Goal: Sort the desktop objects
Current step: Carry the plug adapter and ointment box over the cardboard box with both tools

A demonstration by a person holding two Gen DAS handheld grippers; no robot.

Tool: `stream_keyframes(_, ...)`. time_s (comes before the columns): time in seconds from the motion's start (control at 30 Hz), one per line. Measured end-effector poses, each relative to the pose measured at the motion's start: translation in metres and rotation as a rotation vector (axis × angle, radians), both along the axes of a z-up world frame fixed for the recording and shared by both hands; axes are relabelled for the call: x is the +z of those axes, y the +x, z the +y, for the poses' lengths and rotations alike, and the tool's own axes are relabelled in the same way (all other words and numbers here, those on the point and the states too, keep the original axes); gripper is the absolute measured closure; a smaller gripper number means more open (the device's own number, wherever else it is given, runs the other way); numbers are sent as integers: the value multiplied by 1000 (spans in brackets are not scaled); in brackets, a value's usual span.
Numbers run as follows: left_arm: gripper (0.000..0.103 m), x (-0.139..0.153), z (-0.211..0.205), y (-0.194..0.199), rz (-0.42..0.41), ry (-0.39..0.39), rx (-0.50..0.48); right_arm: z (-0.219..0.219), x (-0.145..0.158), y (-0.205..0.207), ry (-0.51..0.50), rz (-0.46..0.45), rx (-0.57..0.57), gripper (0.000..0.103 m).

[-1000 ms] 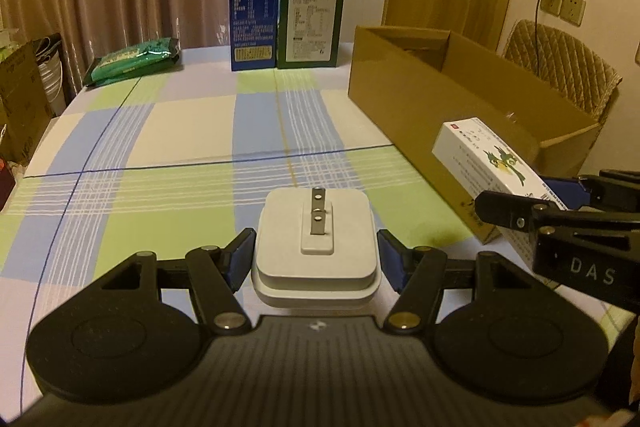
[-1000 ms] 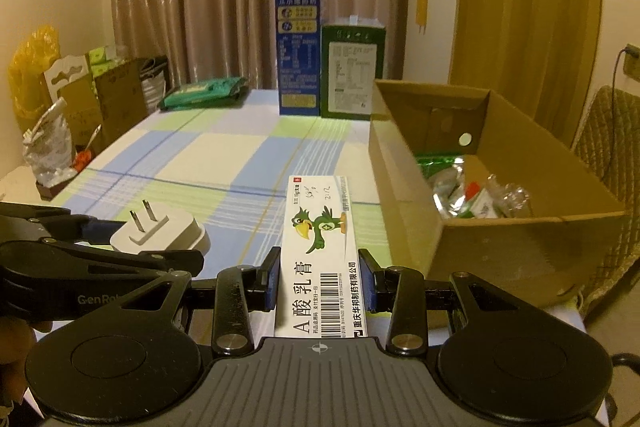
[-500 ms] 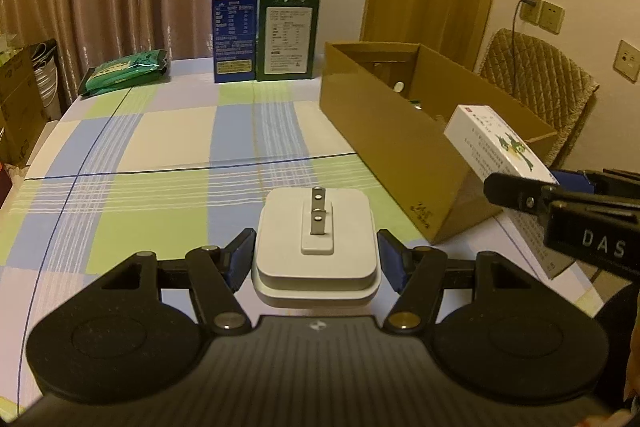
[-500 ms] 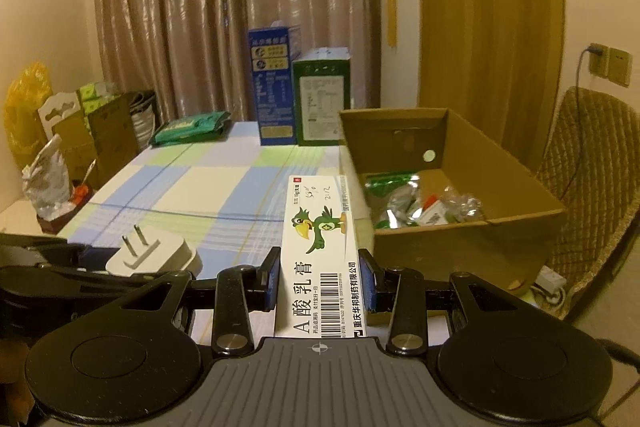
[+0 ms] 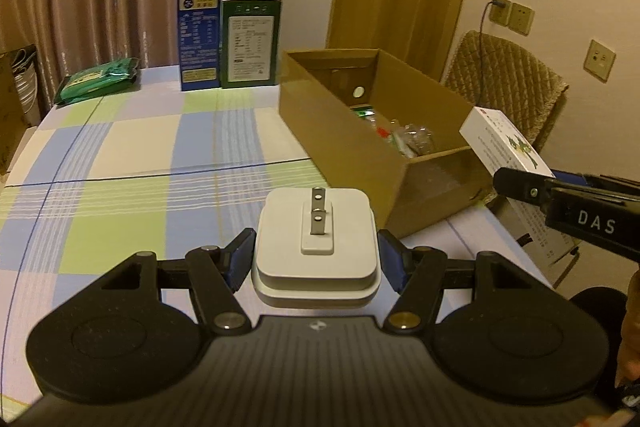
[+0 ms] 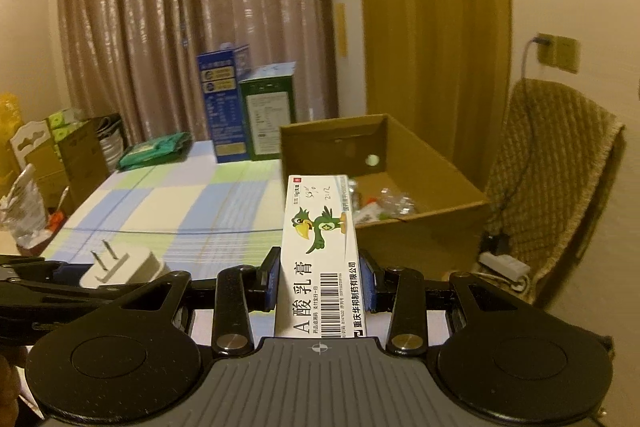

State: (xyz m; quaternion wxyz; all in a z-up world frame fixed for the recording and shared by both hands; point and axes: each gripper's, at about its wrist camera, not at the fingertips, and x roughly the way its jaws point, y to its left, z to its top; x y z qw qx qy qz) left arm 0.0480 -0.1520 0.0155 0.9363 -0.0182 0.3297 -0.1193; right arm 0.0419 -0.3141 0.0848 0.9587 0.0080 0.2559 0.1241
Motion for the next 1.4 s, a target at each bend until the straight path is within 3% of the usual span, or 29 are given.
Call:
stream_keyframes(0.47,43,7,-39,4,-4,-5,-65,-42,5,2,-11,31,-90,67)
stream_keyframes(1.4,43,15,-87,28,-25,-15,-129,-75,1,24,-9,44,-119,67)
